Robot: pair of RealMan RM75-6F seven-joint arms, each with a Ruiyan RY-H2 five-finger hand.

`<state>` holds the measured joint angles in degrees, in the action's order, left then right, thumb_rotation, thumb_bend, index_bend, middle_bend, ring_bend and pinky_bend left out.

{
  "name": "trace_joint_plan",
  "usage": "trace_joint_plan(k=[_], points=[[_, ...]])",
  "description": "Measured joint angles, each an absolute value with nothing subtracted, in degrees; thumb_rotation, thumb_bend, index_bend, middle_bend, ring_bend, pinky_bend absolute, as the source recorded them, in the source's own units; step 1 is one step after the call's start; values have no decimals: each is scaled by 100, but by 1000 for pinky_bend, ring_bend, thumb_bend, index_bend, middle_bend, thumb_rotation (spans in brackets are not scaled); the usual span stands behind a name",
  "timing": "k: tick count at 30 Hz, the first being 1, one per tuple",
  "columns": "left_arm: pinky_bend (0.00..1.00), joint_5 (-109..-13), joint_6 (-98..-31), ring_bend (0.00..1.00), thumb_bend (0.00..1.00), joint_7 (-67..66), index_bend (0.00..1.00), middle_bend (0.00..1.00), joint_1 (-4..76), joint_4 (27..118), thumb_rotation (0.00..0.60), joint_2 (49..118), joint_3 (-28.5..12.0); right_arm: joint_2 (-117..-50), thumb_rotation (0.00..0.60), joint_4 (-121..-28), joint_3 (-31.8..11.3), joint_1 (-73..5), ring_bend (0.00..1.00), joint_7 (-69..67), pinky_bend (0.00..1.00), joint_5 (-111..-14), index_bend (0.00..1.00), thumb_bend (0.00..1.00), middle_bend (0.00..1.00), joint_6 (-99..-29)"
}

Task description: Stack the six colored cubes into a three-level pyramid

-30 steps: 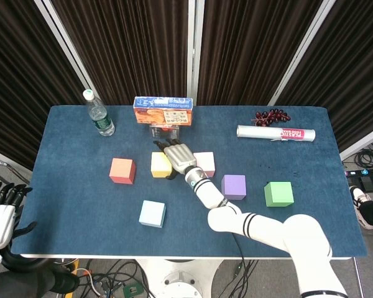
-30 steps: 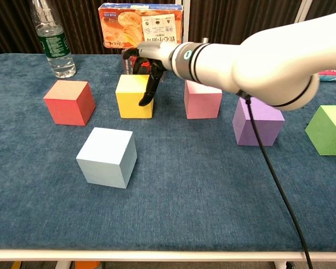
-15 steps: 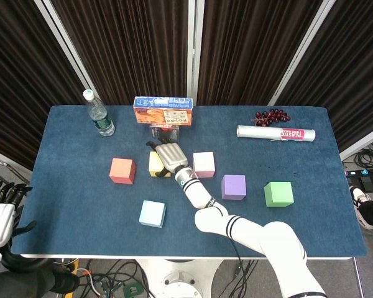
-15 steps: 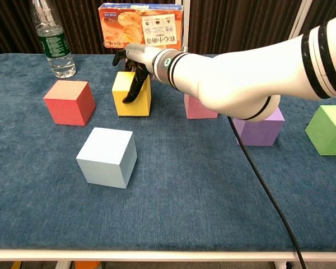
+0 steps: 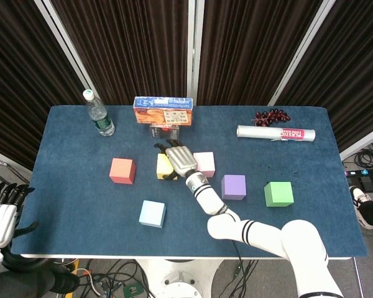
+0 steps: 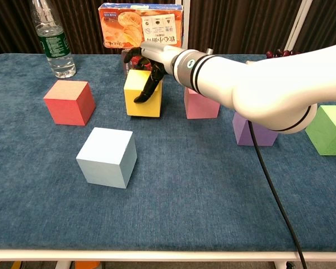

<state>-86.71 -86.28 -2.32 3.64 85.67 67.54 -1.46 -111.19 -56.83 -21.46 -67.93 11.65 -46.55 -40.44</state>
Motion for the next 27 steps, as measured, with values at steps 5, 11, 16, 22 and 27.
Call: trace_joint_plan(k=[5,11,16,22,27], points=[[69,-8663,-8620,123,0,-200,231,182,354,8530,600,6770,-135,-11194,600,-5606,-2138,-6799,66,1312,77,-4502,154,132,397,-3960],[69,-8674,-8618,123,0,-193,230,182,365,8506,600,6789,-138,-11208,600,-5593,-2125,-6826,10,1470,20,-4333,7,129,243,-3836],[69,-8692,-8650,123,0,-197,231,182,360,8517,600,6774,-140,-11091,600,-5831,-2099,-6765,0,1510,0,-4308,0,129,152,-3849],[69,-8734,-8679,123,0,-214,230,182,370,8532,600,6772,-146,-10684,600,-6441,-2044,-6542,0,1534,0,-4393,0,129,143,-4061],[69,-8741,-8692,123,0,-257,231,182,374,8588,600,6746,-151,-10132,600,-7100,-1953,-6209,0,1472,0,-4615,0,129,162,-4319]])
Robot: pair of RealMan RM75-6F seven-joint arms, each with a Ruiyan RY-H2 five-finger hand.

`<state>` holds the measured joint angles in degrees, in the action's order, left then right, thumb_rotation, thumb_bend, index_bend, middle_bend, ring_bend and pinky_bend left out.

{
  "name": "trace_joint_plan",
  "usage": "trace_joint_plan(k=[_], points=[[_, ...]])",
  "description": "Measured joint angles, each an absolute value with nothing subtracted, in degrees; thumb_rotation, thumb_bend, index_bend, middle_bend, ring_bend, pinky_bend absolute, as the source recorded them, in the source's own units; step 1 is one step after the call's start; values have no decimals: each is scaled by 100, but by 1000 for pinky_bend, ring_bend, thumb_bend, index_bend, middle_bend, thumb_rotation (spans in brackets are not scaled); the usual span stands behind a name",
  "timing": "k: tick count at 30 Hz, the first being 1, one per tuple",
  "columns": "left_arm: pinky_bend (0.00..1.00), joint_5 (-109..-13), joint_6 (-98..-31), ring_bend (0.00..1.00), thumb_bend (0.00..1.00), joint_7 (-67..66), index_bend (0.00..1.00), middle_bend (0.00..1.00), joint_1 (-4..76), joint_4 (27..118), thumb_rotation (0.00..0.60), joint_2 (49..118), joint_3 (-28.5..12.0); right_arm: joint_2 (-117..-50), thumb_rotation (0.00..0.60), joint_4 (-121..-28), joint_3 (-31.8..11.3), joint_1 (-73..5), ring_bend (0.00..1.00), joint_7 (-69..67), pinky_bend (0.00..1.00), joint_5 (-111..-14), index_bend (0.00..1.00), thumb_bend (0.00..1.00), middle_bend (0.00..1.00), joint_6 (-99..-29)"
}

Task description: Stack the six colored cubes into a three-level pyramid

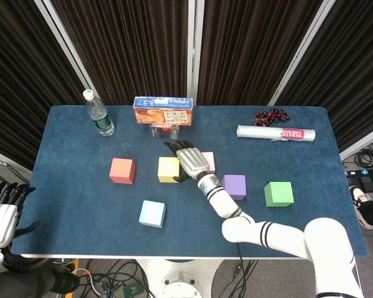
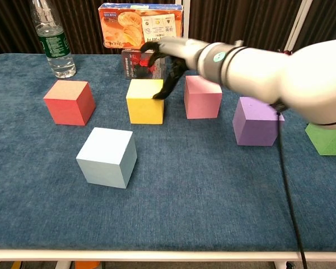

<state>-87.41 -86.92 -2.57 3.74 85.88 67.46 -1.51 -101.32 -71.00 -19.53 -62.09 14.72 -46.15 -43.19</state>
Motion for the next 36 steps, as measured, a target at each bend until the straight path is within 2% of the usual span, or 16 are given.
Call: trace_joint_plan(k=[8,20,25,28,36], points=[[69,-8779,-8704,123,0,-378,230,182,398,8687,600,6714,-160,-9383,600,-7545,-1679,-5770,0,1388,0,-4802,0,94,167,-4409],[69,-8741,-8651,123,0,-569,230,182,417,8878,600,6652,-153,-9628,600,-6719,-1632,-5792,0,999,0,-4738,0,62,253,-3956],[69,-8728,-8624,123,0,-612,230,182,427,8914,600,6654,-149,-9764,600,-6527,-1619,-5773,14,745,0,-5017,0,102,363,-3917],[69,-8730,-8623,123,0,-636,230,182,429,8931,600,6646,-148,-9790,600,-6505,-1605,-5732,56,643,0,-5222,10,120,427,-3966],[69,-8734,-8615,123,0,-630,230,182,442,8927,600,6650,-152,-9651,600,-6963,-1611,-5560,62,449,0,-5523,15,121,435,-4208]])
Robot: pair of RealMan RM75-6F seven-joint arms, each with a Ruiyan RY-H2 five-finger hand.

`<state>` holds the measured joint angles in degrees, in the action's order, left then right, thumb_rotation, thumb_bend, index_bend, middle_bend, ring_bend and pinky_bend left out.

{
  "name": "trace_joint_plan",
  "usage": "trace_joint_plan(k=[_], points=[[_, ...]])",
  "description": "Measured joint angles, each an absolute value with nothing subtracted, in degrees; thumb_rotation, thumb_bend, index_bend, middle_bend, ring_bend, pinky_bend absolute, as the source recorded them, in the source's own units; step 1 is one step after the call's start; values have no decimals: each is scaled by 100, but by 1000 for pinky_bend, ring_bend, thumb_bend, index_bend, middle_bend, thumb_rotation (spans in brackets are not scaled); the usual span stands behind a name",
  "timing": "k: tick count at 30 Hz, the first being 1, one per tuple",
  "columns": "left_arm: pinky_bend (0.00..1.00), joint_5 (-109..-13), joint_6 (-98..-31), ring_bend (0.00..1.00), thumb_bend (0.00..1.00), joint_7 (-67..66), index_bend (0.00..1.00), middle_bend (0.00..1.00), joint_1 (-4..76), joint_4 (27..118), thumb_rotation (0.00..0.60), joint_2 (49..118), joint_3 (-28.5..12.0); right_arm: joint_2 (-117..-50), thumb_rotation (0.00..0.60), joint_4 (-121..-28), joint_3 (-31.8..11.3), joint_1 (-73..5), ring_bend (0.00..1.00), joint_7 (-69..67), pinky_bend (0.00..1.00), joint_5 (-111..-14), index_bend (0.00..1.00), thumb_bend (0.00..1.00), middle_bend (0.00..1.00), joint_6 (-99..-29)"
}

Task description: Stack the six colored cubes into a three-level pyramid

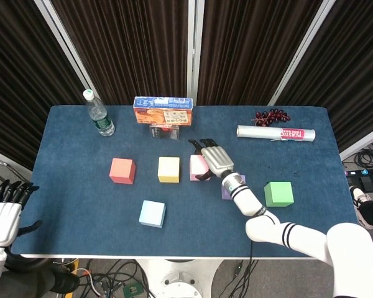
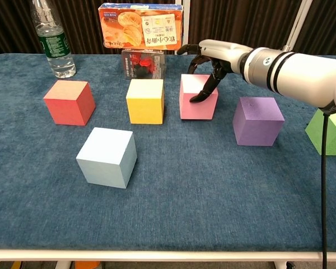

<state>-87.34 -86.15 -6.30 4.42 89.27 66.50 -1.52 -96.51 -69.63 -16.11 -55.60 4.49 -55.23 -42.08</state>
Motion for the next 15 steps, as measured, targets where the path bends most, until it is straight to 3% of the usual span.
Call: trace_joint_plan(k=[15], points=[[69,-8704,-8632,123,0,-387,230,182,408,8710,600,6720,-137,-9963,600,-6980,-1739,-5774,61,1028,0,-4972,16,121,429,-4307]])
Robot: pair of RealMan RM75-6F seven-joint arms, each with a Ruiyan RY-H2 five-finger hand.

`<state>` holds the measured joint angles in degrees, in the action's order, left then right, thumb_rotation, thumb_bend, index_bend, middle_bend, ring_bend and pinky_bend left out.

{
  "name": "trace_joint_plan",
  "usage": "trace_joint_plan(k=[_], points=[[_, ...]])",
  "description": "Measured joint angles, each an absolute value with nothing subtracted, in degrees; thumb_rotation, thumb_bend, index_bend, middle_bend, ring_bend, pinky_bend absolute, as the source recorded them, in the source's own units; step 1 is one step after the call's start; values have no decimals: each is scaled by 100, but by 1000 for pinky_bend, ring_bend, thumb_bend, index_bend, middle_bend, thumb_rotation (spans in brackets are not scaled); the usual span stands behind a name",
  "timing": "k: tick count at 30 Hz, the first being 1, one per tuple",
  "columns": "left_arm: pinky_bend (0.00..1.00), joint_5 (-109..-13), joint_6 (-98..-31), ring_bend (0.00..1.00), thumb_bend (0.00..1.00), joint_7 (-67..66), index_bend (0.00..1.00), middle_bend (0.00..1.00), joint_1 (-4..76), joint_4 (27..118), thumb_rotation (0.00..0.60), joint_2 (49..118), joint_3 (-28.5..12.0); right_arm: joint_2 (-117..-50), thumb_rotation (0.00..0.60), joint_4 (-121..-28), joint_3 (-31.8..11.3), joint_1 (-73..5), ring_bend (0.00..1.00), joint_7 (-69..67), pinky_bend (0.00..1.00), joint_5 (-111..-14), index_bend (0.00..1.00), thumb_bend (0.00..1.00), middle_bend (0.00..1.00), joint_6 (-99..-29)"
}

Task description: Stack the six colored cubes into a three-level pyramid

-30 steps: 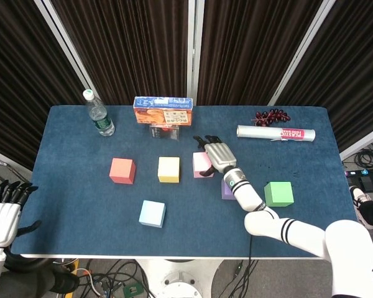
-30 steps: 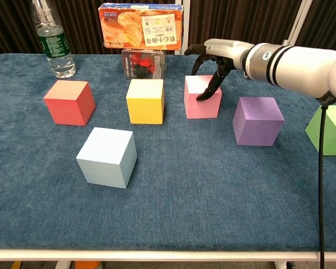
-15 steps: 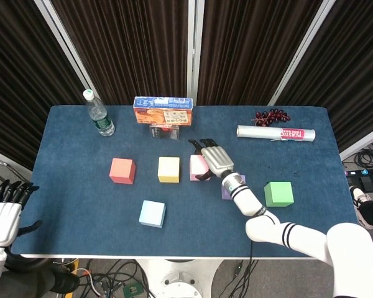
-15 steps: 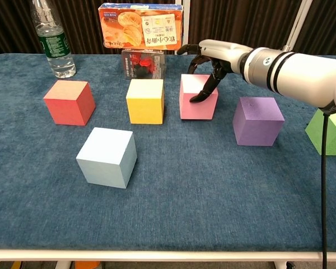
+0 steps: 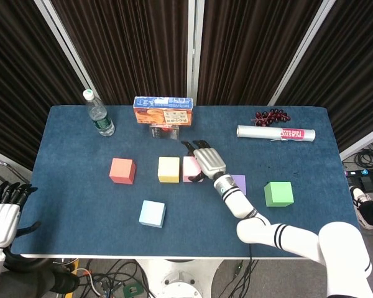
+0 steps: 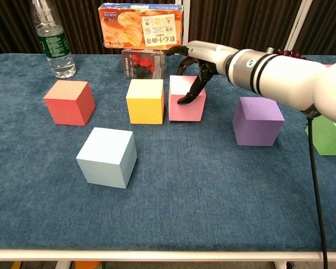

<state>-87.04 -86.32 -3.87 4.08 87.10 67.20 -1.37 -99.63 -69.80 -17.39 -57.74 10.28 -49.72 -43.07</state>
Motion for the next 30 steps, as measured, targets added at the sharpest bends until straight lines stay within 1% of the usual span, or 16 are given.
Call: trace_joint_plan(k=[16,30], points=[[69,-8709,-8647,123,0,-223,230,182,390,8548,600,6779,-130,-10332,600,-6778,-1847,-6006,61,1360,0,-4585,15,119,423,-4332],[69,-8730,-8662,123,0,-217,230,182,380,8549,600,6783,-119,-10372,600,-6766,-1883,-6006,61,1436,0,-4535,16,119,422,-4409]])
